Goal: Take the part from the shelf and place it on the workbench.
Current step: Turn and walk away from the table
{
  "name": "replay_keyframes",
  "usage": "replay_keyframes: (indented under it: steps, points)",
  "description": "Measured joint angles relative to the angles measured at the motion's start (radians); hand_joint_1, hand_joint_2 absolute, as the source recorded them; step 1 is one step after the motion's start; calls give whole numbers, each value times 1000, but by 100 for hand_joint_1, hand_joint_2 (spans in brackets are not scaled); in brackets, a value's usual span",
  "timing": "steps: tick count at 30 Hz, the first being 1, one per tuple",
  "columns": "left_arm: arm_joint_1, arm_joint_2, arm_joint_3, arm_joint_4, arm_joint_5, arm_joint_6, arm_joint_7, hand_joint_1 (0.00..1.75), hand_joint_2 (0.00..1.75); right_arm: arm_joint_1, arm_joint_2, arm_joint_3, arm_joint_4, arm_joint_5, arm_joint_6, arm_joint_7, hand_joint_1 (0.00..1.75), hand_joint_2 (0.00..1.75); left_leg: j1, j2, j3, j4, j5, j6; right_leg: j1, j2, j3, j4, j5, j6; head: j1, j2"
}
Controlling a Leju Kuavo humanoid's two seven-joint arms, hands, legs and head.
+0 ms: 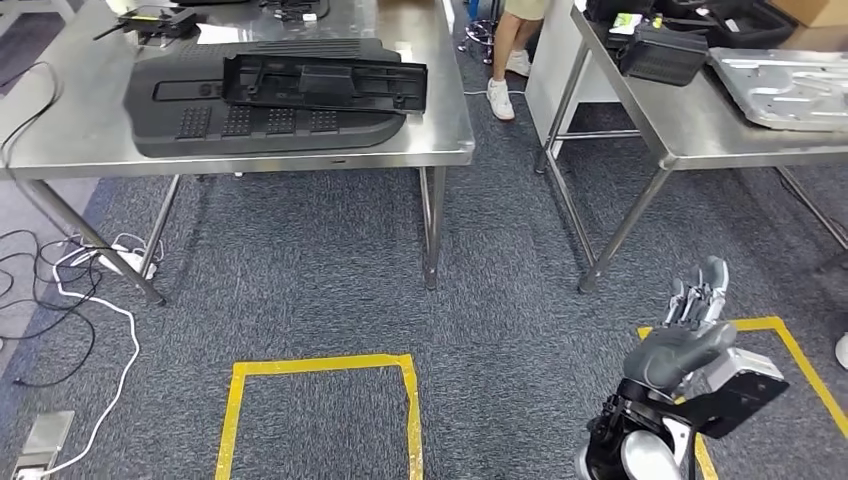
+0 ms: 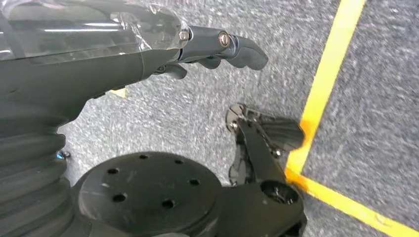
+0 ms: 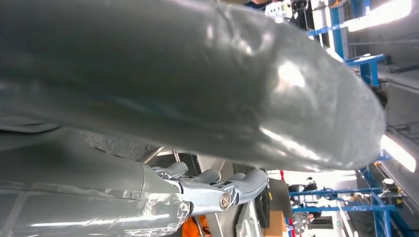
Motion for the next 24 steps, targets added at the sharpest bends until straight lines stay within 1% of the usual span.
replay_keyframes:
  steps: [1,2,3,4,5,6,7,8,9,10,11,12,13,14,15,17,18,19,20,21,22,23,24]
  points:
    - [0,0,0,0,0,-1,0,0,175,0,0,0,0,0,-1,0,0,0,-2,1,-10,0,7,5,0,1,-20,60,-43,2,8,0]
    - [0,0,0,0,0,-1,0,0,175,1,-1,0,1,0,-1,0,0,0,-4,1,-20,1,14,7,0,1,-37,121,-77,3,15,0]
    - [1,0,0,0,1,-1,0,0,175,1,-1,0,2,0,0,0,0,0,-6,2,-30,1,20,8,0,2,-44,163,-92,4,20,0]
    - [1,0,0,0,1,-1,1,0,175,2,-2,0,4,0,0,0,0,0,-9,3,-39,2,27,9,1,2,-35,175,-87,2,23,0]
    - [1,0,0,0,1,-1,1,0,175,2,-2,0,5,0,0,0,0,0,-11,3,-47,3,32,8,2,2,-8,149,-64,-2,27,0]
    - [1,0,0,0,2,-1,2,0,175,2,-2,1,6,0,0,0,0,0,-12,3,-53,4,37,7,5,2,35,90,-35,-10,31,0]
    - [1,0,0,0,2,-1,2,0,175,1,-2,1,6,0,0,0,0,0,-13,3,-57,5,41,6,9,3,82,15,-15,-19,35,0]
    - [0,-1,0,0,2,-1,2,0,175,-1,-2,1,6,1,0,0,0,0,-14,3,-61,5,46,2,13,3,124,-53,-2,-27,36,0]
    - [0,-1,0,0,2,-2,2,0,175,-1,-2,1,6,1,1,0,0,0,-13,3,-64,5,51,-3,18,3,151,-102,3,-34,36,0]
    - [0,-1,0,0,2,-2,2,0,175,-2,-3,1,6,2,1,0,0,0,-12,4,-66,4,56,-9,22,4,161,-127,1,-38,36,0]
    - [0,-1,0,0,2,-2,3,0,175,-2,-3,1,6,2,1,0,0,0,-10,4,-68,3,62,-16,24,4,162,-134,5,-40,37,0]
    - [0,-1,0,0,2,-2,3,0,175,-2,-3,1,6,3,1,0,0,0,-10,4,-69,4,65,-22,22,3,161,-141,12,-43,39,0]
    - [0,-1,0,0,3,-2,3,0,175,-2,-3,1,6,3,1,0,0,0,-10,2,-72,11,57,-28,19,2,159,-148,21,-47,38,0]
    - [0,-1,0,1,3,-2,2,0,175,-3,-3,2,7,3,2,0,0,0,-11,0,-81,33,34,-34,15,-1,154,-155,30,-52,33,0]
    - [0,-1,0,1,4,-2,1,0,175,-4,-3,2,7,2,2,0,0,0,-10,-1,-95,74,-3,-39,11,-3,147,-158,39,-56,25,0]
    - [0,-1,0,1,6,-2,-2,0,175,-5,-3,2,7,2,3,0,0,0,-6,-2,-131,193,-84,-47,12,-7,126,-149,49,-61,8,0]
    - [0,-1,0,1,6,-2,-3,0,175,-5,-3,2,7,2,3,0,0,0,-4,-2,-141,241,-105,-51,12,-8,114,-141,52,-61,2,0]
    - [0,-1,0,1,7,-2,-3,0,175,-5,-3,2,8,2,3,1,0,0,-1,-2,-137,262,-107,-55,12,-9,101,-132,54,-60,-2,0]
    - [0,-1,0,1,7,-2,-2,0,175,-5,-3,3,8,1,2,1,0,0,3,-2,-115,246,-92,-59,10,-10,89,-122,56,-58,-5,0]
    - [0,-1,0,1,7,-2,-2,0,175,-6,-3,3,8,1,2,1,0,0,7,-2,-76,194,-67,-62,8,-10,77,-111,56,-56,-8,0]
    - [0,-1,0,1,7,-2,-1,0,175,-6,-3,3,8,0,1,1,0,0,10,-2,-35,126,-51,-65,7,-10,66,-100,57,-53,-11,0]
    - [0,-1,0,1,7,-1,0,0,175,-6,-3,3,8,0,1,1,0,0,10,-3,-4,71,-36,-63,6,-10,56,-89,57,-49,-14,0]
    - [0,-1,0,1,8,-1,0,0,175,-6,-3,3,8,0,0,1,0,0,9,-5,13,35,-29,-59,7,-9,50,-82,59,-43,-16,0]
